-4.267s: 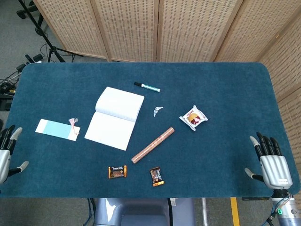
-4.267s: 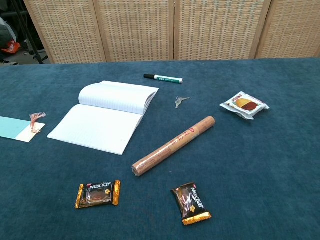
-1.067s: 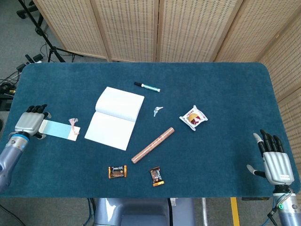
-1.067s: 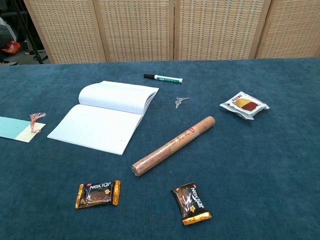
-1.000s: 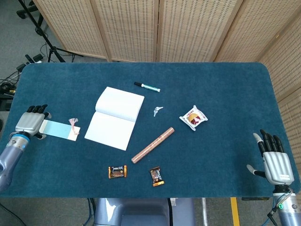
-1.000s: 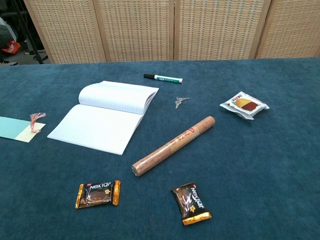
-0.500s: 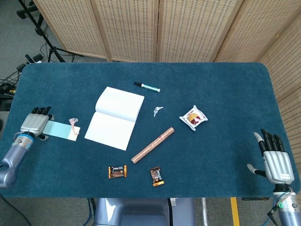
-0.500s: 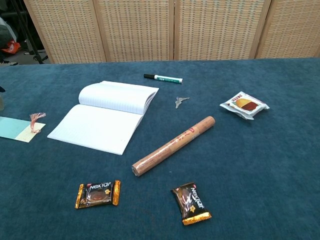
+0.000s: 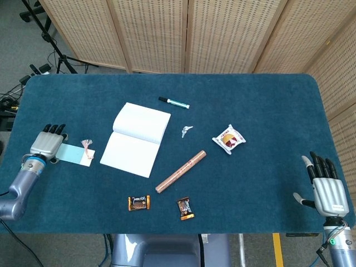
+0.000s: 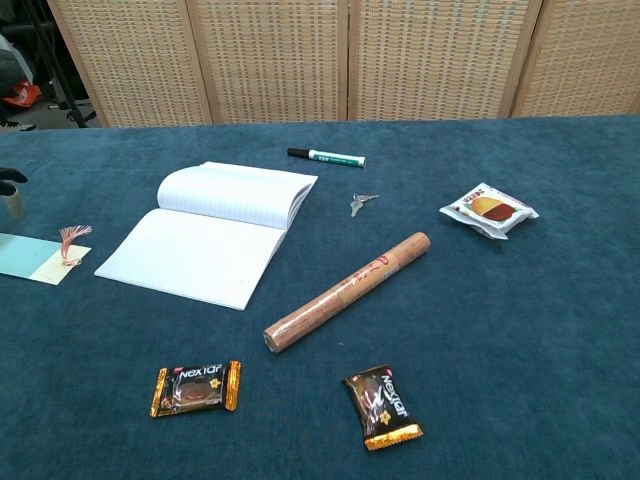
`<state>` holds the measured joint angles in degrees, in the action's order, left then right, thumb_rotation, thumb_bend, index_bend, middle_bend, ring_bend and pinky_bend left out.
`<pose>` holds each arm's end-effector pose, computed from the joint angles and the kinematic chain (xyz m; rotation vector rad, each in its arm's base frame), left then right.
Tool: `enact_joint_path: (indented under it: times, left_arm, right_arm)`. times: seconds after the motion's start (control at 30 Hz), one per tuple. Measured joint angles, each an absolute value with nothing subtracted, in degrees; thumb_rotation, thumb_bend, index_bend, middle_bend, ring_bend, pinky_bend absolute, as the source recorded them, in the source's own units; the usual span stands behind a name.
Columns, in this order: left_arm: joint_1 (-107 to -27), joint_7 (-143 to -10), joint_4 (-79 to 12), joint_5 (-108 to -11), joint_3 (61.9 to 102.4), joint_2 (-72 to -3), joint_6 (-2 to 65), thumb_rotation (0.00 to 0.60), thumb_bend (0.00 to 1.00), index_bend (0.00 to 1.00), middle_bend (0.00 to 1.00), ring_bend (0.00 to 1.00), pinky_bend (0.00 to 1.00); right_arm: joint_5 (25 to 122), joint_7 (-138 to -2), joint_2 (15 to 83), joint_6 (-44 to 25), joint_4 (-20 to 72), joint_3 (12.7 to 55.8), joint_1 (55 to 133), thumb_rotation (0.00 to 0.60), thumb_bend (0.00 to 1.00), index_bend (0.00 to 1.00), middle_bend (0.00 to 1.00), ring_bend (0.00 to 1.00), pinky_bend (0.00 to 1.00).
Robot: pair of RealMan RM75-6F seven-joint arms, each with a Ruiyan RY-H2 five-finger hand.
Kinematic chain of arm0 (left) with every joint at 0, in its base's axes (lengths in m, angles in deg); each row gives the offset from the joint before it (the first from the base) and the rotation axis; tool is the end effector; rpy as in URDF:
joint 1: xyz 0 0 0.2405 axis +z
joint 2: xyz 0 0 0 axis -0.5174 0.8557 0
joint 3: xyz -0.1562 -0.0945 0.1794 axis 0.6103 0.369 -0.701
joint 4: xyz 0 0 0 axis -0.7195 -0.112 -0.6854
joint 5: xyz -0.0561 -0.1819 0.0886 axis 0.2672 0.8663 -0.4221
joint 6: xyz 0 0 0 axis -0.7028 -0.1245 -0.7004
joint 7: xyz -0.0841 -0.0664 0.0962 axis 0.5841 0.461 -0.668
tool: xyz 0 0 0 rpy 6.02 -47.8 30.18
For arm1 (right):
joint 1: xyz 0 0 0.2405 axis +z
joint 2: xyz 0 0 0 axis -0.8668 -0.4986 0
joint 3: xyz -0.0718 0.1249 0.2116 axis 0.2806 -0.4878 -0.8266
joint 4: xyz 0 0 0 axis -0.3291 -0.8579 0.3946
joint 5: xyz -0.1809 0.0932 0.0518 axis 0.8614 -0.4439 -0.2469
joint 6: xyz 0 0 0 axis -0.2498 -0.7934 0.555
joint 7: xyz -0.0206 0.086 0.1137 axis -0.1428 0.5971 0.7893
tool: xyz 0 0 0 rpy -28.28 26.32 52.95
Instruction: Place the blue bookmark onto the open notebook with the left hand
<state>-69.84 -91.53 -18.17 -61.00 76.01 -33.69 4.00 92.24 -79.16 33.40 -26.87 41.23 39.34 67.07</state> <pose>-0.3401 0.3825 0.0847 -1.7726 -0.8112 -0.2250 -0.3184 -0.2012 0.1445 1.3877 -0.8541 0.7944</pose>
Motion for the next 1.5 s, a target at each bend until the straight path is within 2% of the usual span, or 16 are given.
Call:
enact_joint_path:
  times: [1.03, 1.5]
  left_arm:
    - [-70.24, -89.95, -15.81, -65.12, 74.82, -36.05, 2.40, 0.600, 0.18, 0.31, 0.00, 0.00, 0.00]
    - [-69.90, -91.25, -15.85, -65.00, 74.76, -36.64, 3.05, 0.600, 0.22, 0.31, 0.00, 0.00, 0.00]
  right_arm:
    - [92.11, -79.24, 34.00, -27.16, 40.71, 39.10, 67.19, 0.600, 0.18, 0.00, 0.00, 0.00, 0.01]
    - [92.83, -78.58, 34.06, -28.32, 40.59, 39.01, 66.90, 0.600, 0.18, 0.00, 0.00, 0.00, 0.00]
